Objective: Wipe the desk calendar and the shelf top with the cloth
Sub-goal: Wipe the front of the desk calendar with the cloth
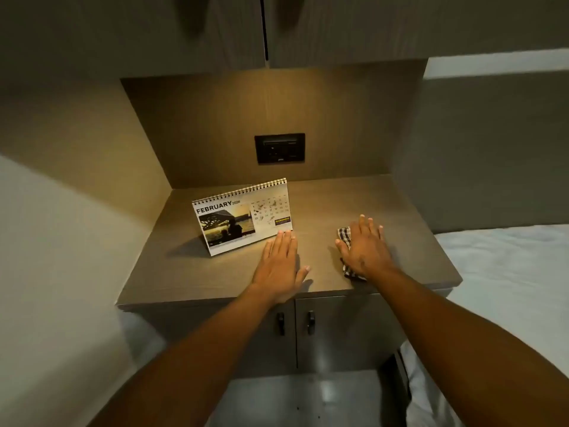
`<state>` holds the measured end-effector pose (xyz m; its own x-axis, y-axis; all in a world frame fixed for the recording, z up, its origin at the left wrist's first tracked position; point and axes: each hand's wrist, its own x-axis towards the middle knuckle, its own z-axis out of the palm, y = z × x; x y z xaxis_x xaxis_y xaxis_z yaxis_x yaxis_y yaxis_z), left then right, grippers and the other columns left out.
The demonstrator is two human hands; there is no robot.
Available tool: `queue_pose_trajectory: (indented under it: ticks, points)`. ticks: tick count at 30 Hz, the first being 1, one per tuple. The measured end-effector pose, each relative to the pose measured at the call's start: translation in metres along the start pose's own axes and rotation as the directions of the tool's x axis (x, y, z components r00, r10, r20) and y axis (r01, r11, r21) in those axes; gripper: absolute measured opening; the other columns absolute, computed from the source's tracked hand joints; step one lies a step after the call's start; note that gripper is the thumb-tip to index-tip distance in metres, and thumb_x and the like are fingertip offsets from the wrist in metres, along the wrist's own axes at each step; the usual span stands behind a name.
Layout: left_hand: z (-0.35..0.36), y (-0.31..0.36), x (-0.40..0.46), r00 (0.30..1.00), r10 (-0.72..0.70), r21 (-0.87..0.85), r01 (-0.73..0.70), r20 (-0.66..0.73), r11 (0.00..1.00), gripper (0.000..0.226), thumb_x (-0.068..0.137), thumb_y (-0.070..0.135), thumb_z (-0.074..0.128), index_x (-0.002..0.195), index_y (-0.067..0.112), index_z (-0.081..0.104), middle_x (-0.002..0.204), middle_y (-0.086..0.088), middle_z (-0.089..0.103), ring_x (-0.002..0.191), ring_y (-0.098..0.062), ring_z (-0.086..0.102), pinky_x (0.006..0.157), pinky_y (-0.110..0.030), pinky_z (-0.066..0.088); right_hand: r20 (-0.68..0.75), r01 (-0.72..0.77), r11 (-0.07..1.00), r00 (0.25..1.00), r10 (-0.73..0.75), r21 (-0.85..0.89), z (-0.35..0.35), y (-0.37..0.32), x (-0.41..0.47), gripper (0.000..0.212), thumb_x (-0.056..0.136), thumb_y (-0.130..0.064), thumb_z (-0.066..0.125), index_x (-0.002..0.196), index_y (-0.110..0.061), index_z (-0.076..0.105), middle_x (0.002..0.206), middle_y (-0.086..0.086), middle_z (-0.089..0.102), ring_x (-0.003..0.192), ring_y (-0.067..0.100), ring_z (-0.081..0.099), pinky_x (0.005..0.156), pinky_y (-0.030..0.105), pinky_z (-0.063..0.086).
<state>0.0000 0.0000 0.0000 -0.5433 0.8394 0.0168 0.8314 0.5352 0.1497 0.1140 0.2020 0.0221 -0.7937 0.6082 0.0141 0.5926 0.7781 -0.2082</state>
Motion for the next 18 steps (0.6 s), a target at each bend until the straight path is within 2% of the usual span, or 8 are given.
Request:
queue_pose_trajectory:
  ticks: [3, 5, 8, 10, 14, 16, 18]
  points:
    - [0.014, -0.007, 0.0, 0.998, -0.013, -0.033, 0.015, 0.068, 0.999, 0.085, 0.096, 0.066, 0.017, 0.159, 0.011, 0.0, 0.169, -0.013, -0.004, 0.154, -0.025, -0.011, 0.124, -0.045, -0.005, 0.073, -0.099, 0.994, 0.993, 0.096, 0.035, 0.015, -0.001, 0.002, 0.073, 0.098, -0.06, 0.036, 0.156, -0.017, 0.024, 0.167, 0.015, 0.013, 0.153, 0.035, 0.008, 0.122, 0.051, 0.009]
    - [0.022, -0.009, 0.0, 0.997, -0.027, -0.029, 0.03, 0.078, 0.999, 0.086, 0.095, 0.068, 0.013, 0.159, 0.011, 0.003, 0.169, -0.013, -0.001, 0.154, -0.025, -0.009, 0.124, -0.047, -0.003, 0.076, -0.142, 0.987, 0.988, 0.136, 0.072, 0.025, -0.003, 0.0, 0.068, 0.1, -0.054, 0.038, 0.156, -0.019, 0.025, 0.167, 0.014, 0.011, 0.152, 0.036, 0.008, 0.121, 0.052, 0.011]
    - [0.025, -0.01, 0.003, 0.997, -0.028, -0.015, 0.029, 0.076, 0.999, 0.085, 0.095, 0.068, 0.009, 0.159, 0.012, 0.003, 0.169, -0.012, -0.001, 0.154, -0.026, -0.008, 0.124, -0.049, -0.002, 0.034, -0.186, 0.975, 0.982, 0.183, 0.123, 0.029, -0.007, 0.004, 0.054, 0.101, -0.024, 0.045, 0.153, -0.018, 0.034, 0.167, 0.013, 0.016, 0.151, 0.036, 0.013, 0.122, 0.054, 0.02]
    - [0.027, -0.011, 0.004, 0.996, -0.026, -0.004, 0.026, 0.081, 1.0, 0.085, 0.095, 0.068, 0.009, 0.159, 0.013, 0.003, 0.169, -0.012, -0.001, 0.154, -0.026, -0.009, 0.124, -0.05, -0.002, 0.05, -0.227, 0.963, 0.974, 0.222, 0.143, 0.029, -0.01, 0.008, 0.056, 0.1, -0.008, 0.046, 0.153, -0.018, 0.035, 0.167, 0.012, 0.015, 0.152, 0.036, 0.011, 0.121, 0.056, 0.022]
    - [0.026, -0.012, 0.004, 0.996, -0.023, -0.011, 0.024, 0.087, 1.0, 0.085, 0.095, 0.069, 0.006, 0.159, 0.013, 0.002, 0.169, -0.012, -0.002, 0.154, -0.025, -0.011, 0.124, -0.051, -0.001, 0.014, -0.234, 0.95, 0.972, 0.236, 0.209, 0.027, -0.014, 0.01, 0.061, 0.098, -0.001, 0.05, 0.154, -0.019, 0.036, 0.166, 0.011, 0.019, 0.152, 0.033, 0.013, 0.12, 0.056, 0.025]
    - [0.024, -0.01, 0.002, 0.995, -0.023, -0.025, 0.026, 0.096, 0.999, 0.085, 0.095, 0.068, 0.008, 0.159, 0.012, 0.002, 0.169, -0.012, -0.003, 0.154, -0.026, -0.012, 0.124, -0.051, -0.002, -0.018, -0.221, 0.94, 0.972, 0.234, 0.26, 0.028, -0.022, 0.011, 0.067, 0.093, 0.004, 0.056, 0.153, -0.018, 0.037, 0.165, 0.01, 0.023, 0.151, 0.033, 0.019, 0.12, 0.054, 0.026]
    - [0.019, -0.009, 0.003, 0.989, -0.013, -0.035, 0.018, 0.145, 0.999, 0.083, 0.097, 0.065, 0.012, 0.159, 0.012, 0.0, 0.168, -0.013, -0.006, 0.154, -0.027, -0.013, 0.124, -0.052, -0.002, -0.064, -0.185, 0.901, 0.972, 0.228, 0.391, 0.028, -0.039, 0.012, 0.064, 0.095, 0.005, 0.054, 0.152, -0.019, 0.04, 0.163, 0.009, 0.03, 0.147, 0.034, 0.03, 0.118, 0.051, 0.032]
